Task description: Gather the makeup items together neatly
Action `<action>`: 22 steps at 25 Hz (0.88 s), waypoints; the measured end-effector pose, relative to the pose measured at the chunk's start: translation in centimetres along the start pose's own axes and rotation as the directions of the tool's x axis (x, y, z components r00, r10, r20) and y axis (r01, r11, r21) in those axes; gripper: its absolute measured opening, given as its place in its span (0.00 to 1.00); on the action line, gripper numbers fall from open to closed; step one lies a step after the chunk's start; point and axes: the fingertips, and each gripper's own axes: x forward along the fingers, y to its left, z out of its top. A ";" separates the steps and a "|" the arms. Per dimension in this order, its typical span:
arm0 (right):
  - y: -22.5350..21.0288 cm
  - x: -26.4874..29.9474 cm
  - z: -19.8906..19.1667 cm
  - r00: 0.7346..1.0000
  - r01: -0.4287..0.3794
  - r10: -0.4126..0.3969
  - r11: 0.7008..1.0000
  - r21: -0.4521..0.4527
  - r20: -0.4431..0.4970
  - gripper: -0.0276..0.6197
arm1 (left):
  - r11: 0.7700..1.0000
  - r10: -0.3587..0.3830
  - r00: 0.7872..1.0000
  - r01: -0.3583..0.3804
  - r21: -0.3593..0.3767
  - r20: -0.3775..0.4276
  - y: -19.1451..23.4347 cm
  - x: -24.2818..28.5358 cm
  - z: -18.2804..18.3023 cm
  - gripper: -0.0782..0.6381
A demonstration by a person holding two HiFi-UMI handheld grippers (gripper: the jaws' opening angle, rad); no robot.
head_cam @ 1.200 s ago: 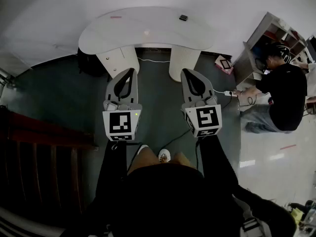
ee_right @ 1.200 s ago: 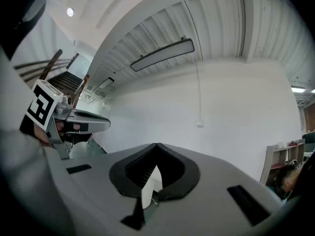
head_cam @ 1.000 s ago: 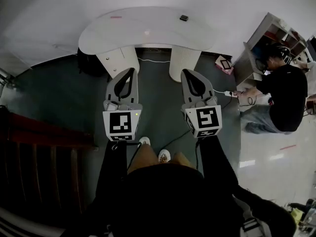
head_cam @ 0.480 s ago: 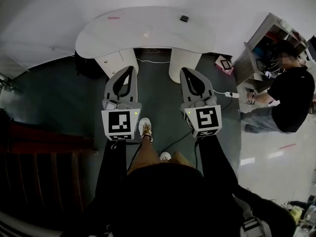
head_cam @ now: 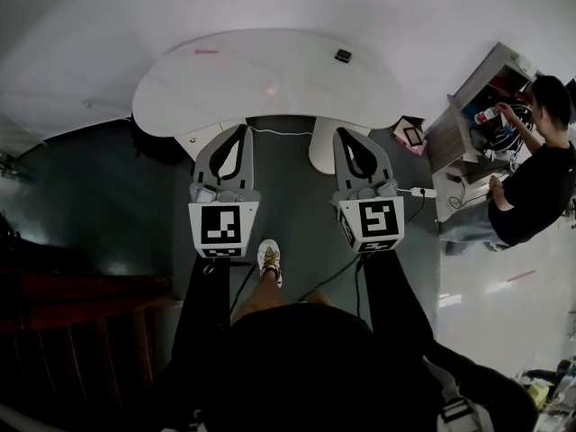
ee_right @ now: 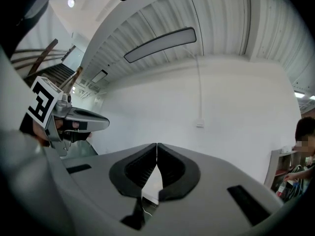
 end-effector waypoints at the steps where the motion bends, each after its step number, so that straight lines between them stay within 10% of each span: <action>1: -0.2 1.1 0.1 1.000 0.003 -0.003 1.000 0.003 -0.001 0.09 | 1.000 -0.005 1.000 0.005 0.001 0.001 0.7 0.9 -0.1 0.13; 22: -0.6 17.8 0.6 0.996 0.090 -0.090 0.996 -0.026 -0.013 0.09 | 0.994 -0.105 0.994 0.105 0.004 0.040 12.1 14.3 -3.3 0.13</action>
